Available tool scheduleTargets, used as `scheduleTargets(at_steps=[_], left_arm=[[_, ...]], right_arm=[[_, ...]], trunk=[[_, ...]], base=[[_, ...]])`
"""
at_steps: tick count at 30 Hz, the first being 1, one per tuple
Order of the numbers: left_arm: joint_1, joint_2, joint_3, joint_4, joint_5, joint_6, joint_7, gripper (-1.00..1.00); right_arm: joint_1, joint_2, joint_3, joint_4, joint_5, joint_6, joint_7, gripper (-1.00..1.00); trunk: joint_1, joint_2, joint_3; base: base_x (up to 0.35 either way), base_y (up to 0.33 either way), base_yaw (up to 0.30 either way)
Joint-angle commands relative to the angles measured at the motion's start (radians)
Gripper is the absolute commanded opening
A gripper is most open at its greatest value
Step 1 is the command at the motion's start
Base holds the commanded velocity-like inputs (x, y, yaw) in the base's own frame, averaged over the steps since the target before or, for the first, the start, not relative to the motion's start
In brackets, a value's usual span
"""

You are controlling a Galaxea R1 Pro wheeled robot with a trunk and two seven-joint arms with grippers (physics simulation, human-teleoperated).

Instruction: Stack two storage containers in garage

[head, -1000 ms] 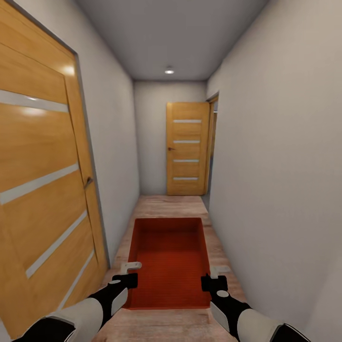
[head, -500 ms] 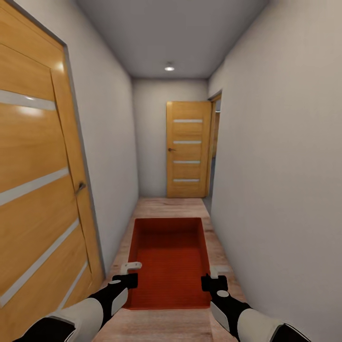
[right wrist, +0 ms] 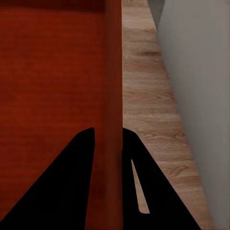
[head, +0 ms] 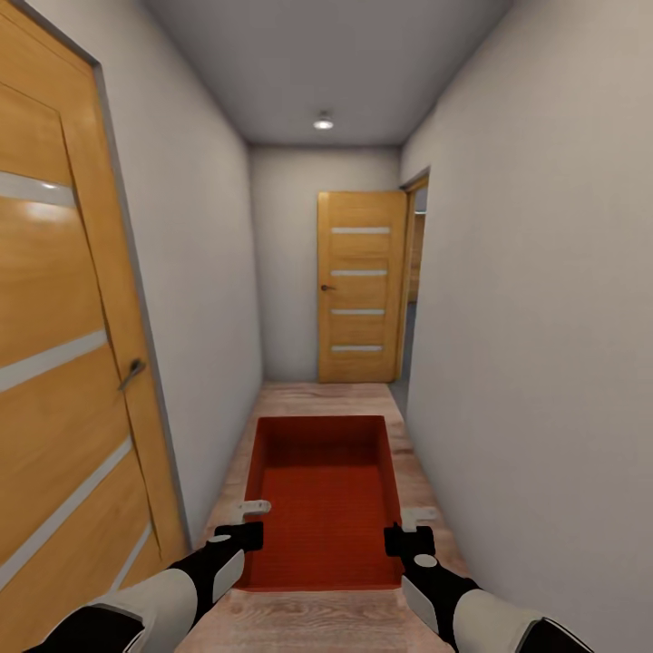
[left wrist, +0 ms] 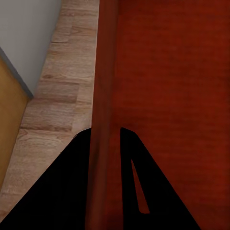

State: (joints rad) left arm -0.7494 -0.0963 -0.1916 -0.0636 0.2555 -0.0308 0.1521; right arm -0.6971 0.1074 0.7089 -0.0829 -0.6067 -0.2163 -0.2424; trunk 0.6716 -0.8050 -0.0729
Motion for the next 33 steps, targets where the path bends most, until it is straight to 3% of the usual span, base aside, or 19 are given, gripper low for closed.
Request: scheduleTargets(at_steps=[1, 33], left_arm=[[-0.002, 0.01, 0.066, -0.003, -0.003, -0.011, 0.081, -1.0], [-0.002, 0.012, 0.066, -0.004, -0.004, -0.011, 0.081, -1.0]], right_arm=[[0.0, 0.0, 0.014, 0.0, -0.011, 0.002, 0.014, -1.0], [0.0, 0.001, 0.015, 0.0, -0.011, 0.005, 0.014, -1.0]], trunk=[[0.001, -0.001, -0.002], [0.001, -0.001, -0.002]], base=[[0.325, 0.0, 0.0], [0.325, 0.0, 0.0]])
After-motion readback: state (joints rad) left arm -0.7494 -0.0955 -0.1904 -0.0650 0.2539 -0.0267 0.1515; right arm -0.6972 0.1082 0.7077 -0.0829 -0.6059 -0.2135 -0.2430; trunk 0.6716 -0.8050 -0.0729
